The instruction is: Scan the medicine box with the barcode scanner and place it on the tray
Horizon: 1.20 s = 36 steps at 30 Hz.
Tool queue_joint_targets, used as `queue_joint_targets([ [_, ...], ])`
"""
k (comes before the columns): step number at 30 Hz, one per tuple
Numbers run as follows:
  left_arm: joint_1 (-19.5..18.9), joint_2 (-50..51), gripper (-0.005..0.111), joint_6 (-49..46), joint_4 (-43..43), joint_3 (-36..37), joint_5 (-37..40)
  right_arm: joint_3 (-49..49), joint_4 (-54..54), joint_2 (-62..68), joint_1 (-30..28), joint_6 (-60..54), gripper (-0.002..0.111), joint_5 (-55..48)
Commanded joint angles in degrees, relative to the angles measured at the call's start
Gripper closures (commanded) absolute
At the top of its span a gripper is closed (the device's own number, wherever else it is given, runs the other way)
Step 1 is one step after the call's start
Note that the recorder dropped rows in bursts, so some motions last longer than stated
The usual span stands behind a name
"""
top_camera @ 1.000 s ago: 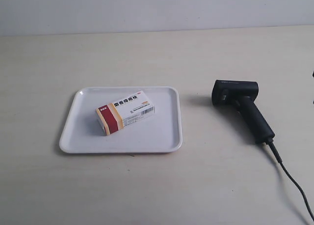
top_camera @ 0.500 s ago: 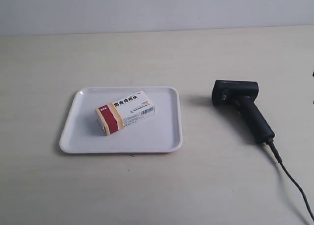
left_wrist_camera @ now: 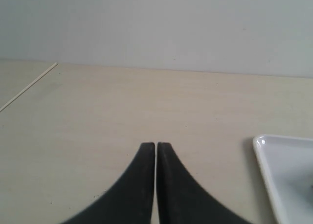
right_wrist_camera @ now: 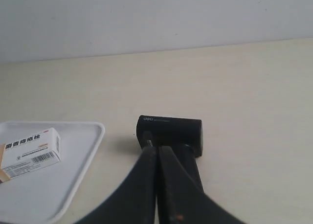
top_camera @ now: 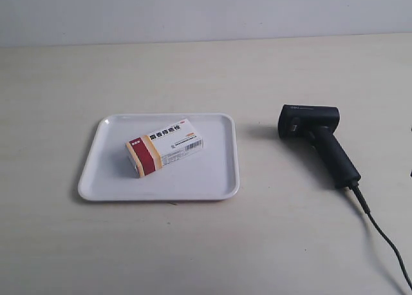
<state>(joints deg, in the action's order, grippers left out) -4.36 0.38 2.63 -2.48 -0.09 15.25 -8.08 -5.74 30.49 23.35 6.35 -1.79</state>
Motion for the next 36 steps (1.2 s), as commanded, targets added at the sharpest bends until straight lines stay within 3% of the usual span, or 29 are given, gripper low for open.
queue_joint_targets([
  [1,0.4,-0.4,0.103,0.4,-0.1,0.1,0.1,3.9,9.3,-6.1,-0.1,10.1,0.108,0.3],
  [13,0.4,-0.4,0.103,0.4,-0.1,0.1,0.1,5.4,9.3,-15.3,-0.5,10.1,0.108,-5.4],
  [23,0.4,-0.4,0.103,0.4,-0.1,0.1,0.1,8.1,9.1,-22.6,-19.4,10.7,0.108,-2.8],
  [36,0.4,-0.4,0.103,0.4,-0.1,0.1,0.1,8.1,9.3,-27.4,-20.7,1.1,0.108,-4.5],
])
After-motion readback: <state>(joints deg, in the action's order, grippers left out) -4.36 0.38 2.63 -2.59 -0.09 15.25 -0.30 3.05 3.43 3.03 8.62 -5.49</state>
